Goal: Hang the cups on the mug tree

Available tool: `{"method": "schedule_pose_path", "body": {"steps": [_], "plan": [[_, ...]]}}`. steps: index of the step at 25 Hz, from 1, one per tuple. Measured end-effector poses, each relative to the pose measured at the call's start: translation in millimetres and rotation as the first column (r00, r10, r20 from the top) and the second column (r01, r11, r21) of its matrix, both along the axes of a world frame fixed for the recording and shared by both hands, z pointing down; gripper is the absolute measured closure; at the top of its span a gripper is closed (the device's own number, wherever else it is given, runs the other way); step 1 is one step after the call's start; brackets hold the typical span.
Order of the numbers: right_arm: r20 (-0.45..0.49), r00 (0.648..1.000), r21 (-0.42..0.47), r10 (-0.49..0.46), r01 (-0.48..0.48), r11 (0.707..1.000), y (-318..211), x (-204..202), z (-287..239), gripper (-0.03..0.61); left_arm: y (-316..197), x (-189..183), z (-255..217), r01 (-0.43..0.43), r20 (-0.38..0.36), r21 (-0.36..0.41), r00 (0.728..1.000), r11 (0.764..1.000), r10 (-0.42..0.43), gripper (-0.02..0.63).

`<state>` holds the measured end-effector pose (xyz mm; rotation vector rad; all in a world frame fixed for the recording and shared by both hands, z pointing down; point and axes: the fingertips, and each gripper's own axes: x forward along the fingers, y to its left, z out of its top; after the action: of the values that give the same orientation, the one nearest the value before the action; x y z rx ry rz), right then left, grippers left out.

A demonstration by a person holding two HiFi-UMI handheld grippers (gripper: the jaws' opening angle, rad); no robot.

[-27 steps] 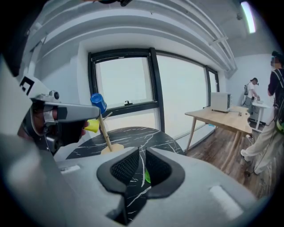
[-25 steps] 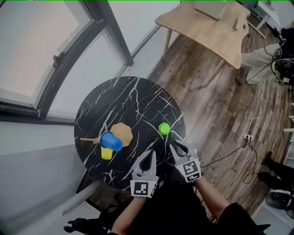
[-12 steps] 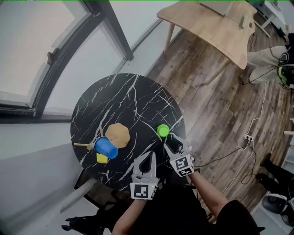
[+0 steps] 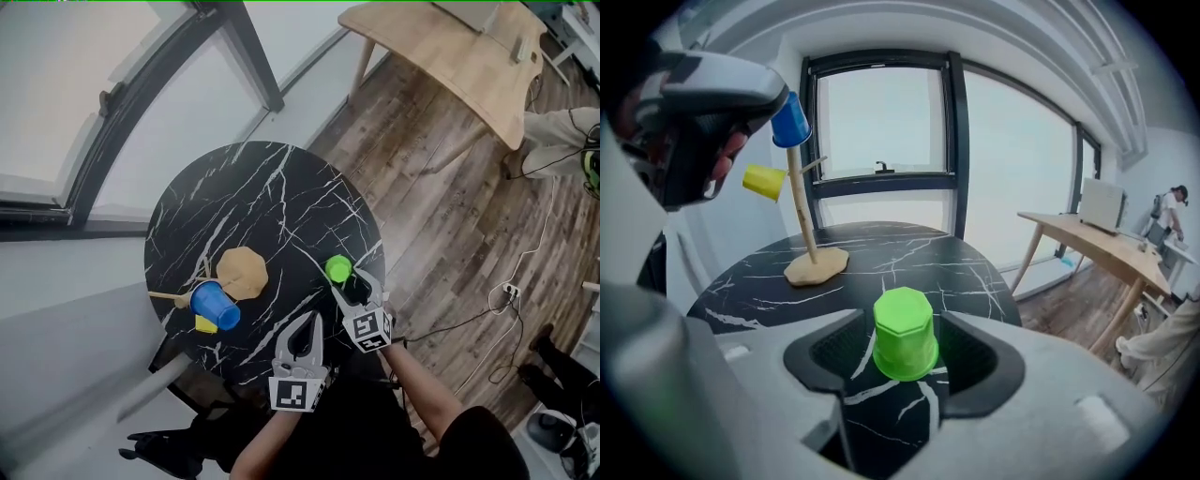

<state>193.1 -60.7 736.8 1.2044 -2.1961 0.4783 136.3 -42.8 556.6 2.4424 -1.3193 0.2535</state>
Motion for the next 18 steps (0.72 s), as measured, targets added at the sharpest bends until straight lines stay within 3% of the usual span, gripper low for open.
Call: {"method": "schedule_pose_path", "body": {"steps": [11,18], "plan": [[-0.042,0.998,-0.002,-0.055,0.055,0.998,-11,-11,19,0.348,2,-8,4,0.036,0.022,-0.029,0.999,0.999,-0.036,0.615],[-0.008,0.998,-0.006,-0.064,0.064,0.998,-7,-14,9,0.350,6,-19,-7,0.071,0.026,-0.006,0.997,0.997,-0.071,0.615]]}}
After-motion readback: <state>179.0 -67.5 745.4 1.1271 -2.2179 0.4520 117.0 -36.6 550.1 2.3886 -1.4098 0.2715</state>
